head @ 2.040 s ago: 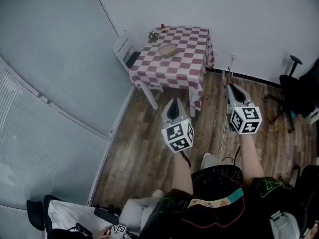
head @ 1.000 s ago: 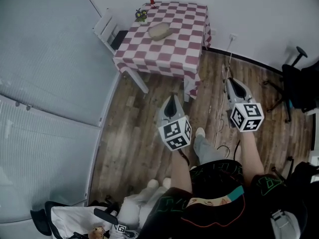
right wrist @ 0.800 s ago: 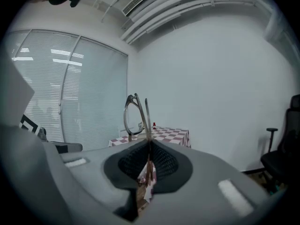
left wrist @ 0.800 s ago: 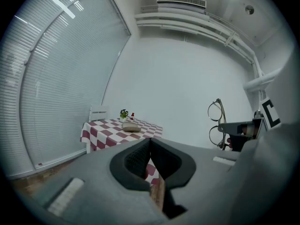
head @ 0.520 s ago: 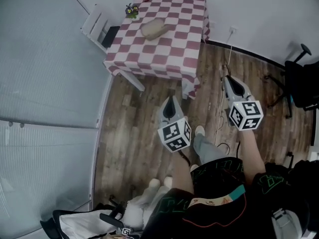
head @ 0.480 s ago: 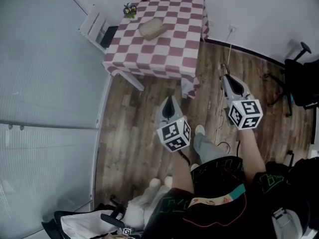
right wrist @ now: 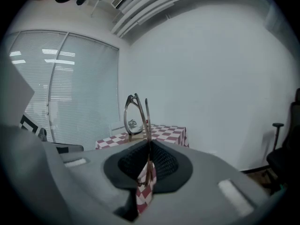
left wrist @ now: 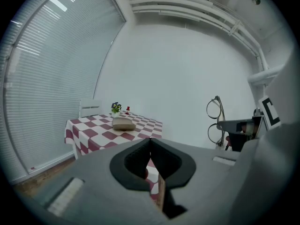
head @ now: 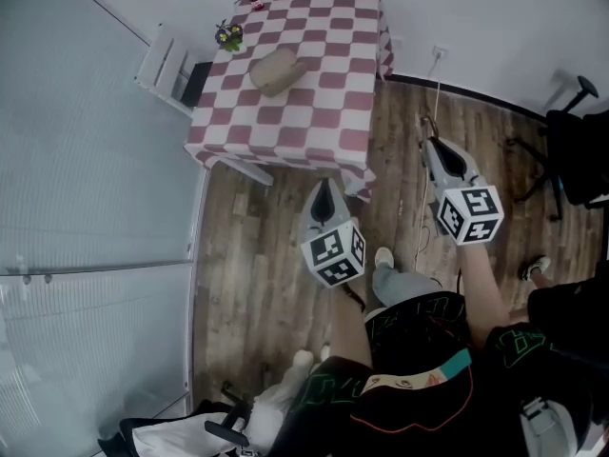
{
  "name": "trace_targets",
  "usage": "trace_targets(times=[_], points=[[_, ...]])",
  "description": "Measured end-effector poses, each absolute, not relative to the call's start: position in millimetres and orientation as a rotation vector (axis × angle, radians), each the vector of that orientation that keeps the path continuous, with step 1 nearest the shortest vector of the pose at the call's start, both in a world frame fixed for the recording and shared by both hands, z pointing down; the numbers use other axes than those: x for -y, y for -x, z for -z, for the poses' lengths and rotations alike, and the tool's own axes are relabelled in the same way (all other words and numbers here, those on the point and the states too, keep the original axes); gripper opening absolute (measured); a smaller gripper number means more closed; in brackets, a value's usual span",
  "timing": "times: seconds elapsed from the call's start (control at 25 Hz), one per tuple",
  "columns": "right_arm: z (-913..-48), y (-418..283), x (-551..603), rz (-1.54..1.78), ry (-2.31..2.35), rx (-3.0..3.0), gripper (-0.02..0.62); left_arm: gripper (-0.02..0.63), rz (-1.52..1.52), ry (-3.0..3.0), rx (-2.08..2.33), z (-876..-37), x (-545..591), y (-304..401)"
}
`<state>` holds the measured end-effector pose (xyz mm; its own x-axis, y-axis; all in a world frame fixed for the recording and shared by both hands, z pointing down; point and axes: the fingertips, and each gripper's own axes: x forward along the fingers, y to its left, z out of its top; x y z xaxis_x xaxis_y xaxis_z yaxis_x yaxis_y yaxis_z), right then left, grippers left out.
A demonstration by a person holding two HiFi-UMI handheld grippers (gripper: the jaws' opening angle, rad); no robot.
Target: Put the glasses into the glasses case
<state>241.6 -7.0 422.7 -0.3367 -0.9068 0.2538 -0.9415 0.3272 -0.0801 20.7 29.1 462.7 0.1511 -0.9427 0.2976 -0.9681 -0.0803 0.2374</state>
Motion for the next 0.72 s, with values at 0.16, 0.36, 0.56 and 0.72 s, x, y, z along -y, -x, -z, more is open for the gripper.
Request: trace_targets(times=[0.16, 0.36, 0.56, 0.72], points=[[-410, -253, 32, -0.321, -1.729, 2.454, 0.021, 0.009, -0.109, -2.103, 1.845, -445, -4, -33], [-396, -256, 55, -0.338, -1.752, 2.514, 0.021, 0.011, -0.138, -2.133, 1.889, -424, 16, -31], [-385, -262, 66, -0.354, -1.773, 2.565, 0.021, 0.011, -0.179, -2.104, 1.970, -412, 26, -11], [-373, -276, 76, -0.354, -1.830, 2.580, 0.021, 0.009, -0.193, -2.159, 1.980, -394, 41, -21]])
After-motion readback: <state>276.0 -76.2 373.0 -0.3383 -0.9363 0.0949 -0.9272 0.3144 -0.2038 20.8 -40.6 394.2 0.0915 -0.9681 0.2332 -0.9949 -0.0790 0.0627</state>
